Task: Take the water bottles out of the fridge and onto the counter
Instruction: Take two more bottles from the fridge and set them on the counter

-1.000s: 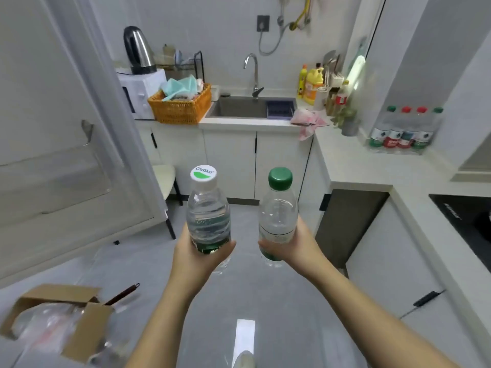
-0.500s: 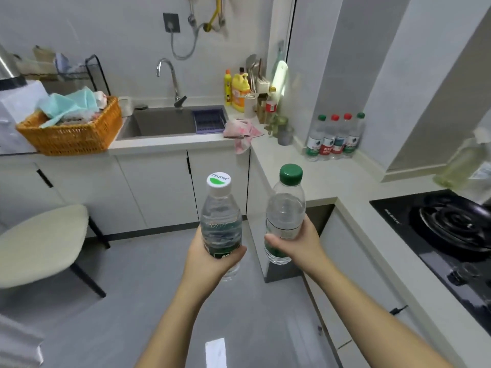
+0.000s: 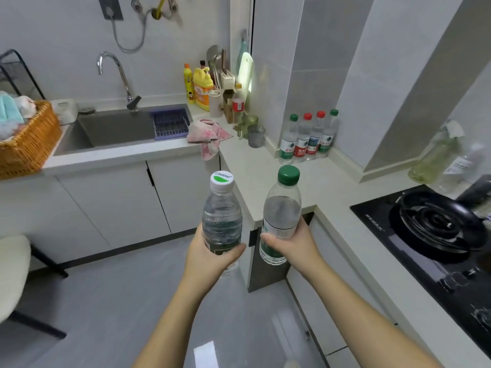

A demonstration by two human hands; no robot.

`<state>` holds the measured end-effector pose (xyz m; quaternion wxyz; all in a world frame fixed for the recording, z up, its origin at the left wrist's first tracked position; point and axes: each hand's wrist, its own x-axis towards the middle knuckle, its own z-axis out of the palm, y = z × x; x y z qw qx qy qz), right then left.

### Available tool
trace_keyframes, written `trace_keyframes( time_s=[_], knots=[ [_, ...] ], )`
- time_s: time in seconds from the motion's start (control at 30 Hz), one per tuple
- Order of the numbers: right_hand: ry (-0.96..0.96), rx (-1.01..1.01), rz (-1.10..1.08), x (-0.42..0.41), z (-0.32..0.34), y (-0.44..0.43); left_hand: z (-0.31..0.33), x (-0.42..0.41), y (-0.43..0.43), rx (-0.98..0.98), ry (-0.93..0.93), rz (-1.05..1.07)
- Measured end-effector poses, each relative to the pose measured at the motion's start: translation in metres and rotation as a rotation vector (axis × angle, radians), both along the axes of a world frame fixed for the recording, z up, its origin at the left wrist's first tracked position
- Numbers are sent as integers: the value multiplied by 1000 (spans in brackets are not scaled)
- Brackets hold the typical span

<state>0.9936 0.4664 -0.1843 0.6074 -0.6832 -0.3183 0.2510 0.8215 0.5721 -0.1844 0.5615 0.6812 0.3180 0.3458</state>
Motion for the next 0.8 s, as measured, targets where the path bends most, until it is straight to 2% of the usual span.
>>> trace_keyframes(
  time_s=[0.53,0.8],
  knots=[
    [-37,-123,43,228,-26,30,-39,205,26,-81,79,84],
    [-24,-201,7,299,-39,37,-51,276,39,-34,183,81]
  ],
)
